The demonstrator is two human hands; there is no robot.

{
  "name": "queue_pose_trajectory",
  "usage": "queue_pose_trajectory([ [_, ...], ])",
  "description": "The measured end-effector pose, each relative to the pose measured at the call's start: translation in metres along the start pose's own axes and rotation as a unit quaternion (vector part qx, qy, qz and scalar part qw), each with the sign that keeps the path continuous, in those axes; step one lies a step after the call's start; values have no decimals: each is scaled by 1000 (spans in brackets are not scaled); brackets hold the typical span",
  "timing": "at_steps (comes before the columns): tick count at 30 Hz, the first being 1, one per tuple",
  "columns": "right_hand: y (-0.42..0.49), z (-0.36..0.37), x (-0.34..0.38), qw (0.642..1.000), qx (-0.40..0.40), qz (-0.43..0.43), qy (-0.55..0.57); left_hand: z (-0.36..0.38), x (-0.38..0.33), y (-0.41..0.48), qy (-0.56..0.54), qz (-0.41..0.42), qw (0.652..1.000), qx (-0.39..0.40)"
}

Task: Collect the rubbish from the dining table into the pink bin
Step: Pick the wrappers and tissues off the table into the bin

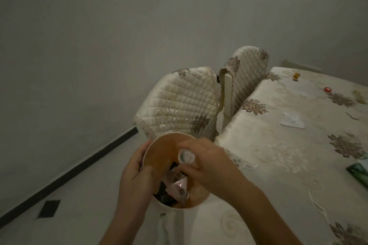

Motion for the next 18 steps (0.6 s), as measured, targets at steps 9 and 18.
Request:
queue_pose_trajectory([
  [9,106,100,97,995,-89,-49,22,-173,-35,78,7,10,999,-42],
  [18,219,155,96,984,-77,92,-129,-296,-78,177,23,49,993,-107],
])
Point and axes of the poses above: each hand's wrist, its own y-axis towards the middle knuckle, its own z-axis out of the palm, x = y × z, the point moved 6 cm from there along y, towards the middle knuckle, and after that the axes turned 2 degrees about x, right-handed, at the moved point
